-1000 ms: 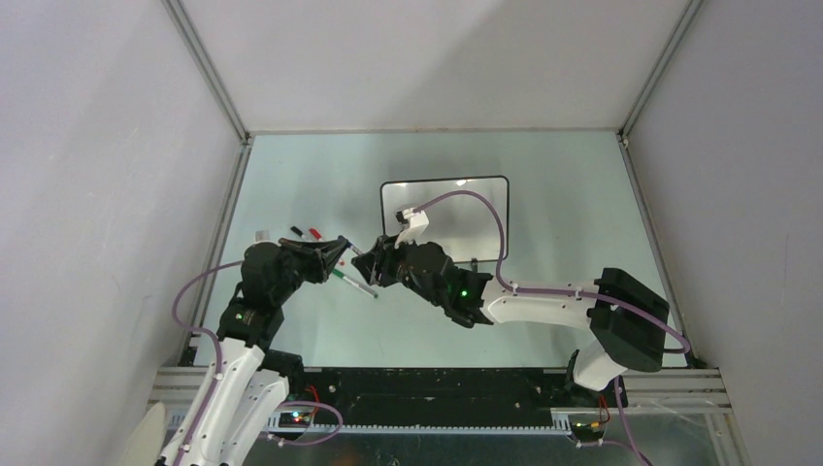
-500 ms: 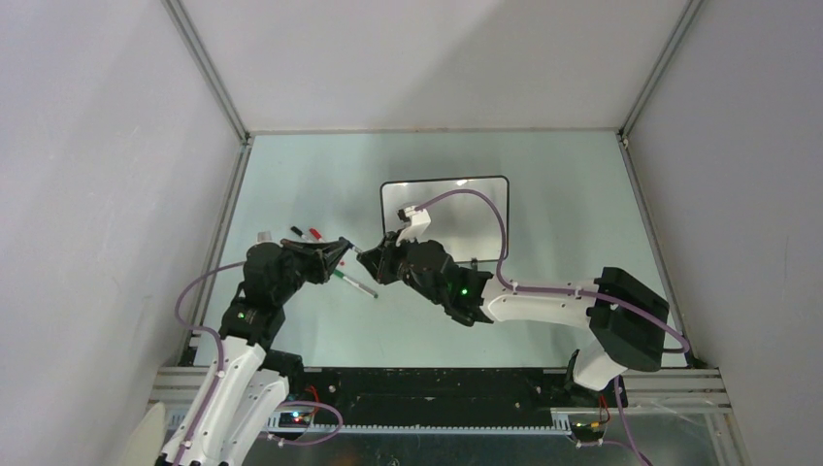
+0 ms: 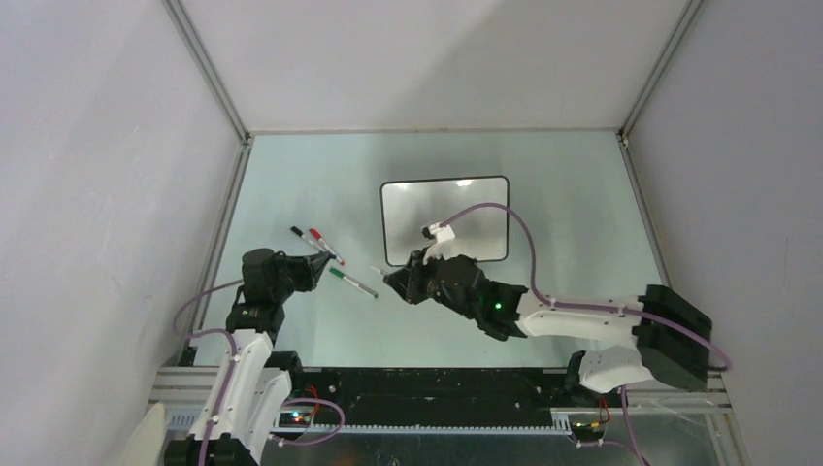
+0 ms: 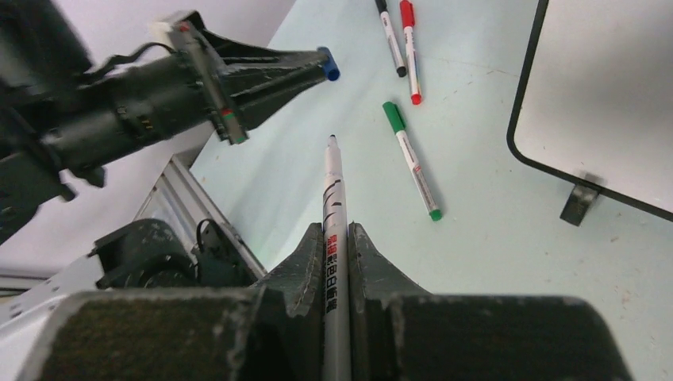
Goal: Write a sentence on the whiteboard
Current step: Open the pen cap of the whiteboard marker, then place the pen cap at the center of the board.
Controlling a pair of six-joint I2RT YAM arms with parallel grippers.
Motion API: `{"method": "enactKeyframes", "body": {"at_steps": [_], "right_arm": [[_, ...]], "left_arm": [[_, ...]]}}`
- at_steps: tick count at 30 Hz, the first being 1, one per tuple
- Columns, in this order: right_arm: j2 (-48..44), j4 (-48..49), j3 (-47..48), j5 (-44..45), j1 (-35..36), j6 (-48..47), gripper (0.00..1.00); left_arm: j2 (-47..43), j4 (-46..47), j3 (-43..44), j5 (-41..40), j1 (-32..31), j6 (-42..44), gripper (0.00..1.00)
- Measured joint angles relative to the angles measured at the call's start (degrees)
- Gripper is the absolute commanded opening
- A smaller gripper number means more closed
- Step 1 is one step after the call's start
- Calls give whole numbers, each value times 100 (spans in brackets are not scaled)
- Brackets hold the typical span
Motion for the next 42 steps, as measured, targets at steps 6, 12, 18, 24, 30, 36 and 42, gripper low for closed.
{"method": "enactKeyframes", "body": {"at_steps": [6,12,18,24,30,36,42], "right_arm": [[-796,-267,-299,-256,-83,-101,0],[-1248,-935,-361,-656,-579,-192,0],[-1805,-1517,-599,-927,-1204,-378,0],[-2074,-1757,-732,-1165,-1482,-487,0],[-2214,-1978,-756,-1364,-1685,-562,0],[-2288,-2181,-756,-2133,-2463,-625,0],[-2393,-2446,-756,-2929,-3180,-645,0]], "left_arm": [[57,-195,-175,-518,232,319,0],[22,-1226,236,-1440,238,1161,1],[90,-1628,160,-2004,243,1716,4],[614,-1624,-205,-2057,243,1917,29],[1038,-1464,-90,-1996,243,2361,88],[918,-1019,227,-1554,201,3292,99],[662,627,66,-457,-520,4063,99]]}}
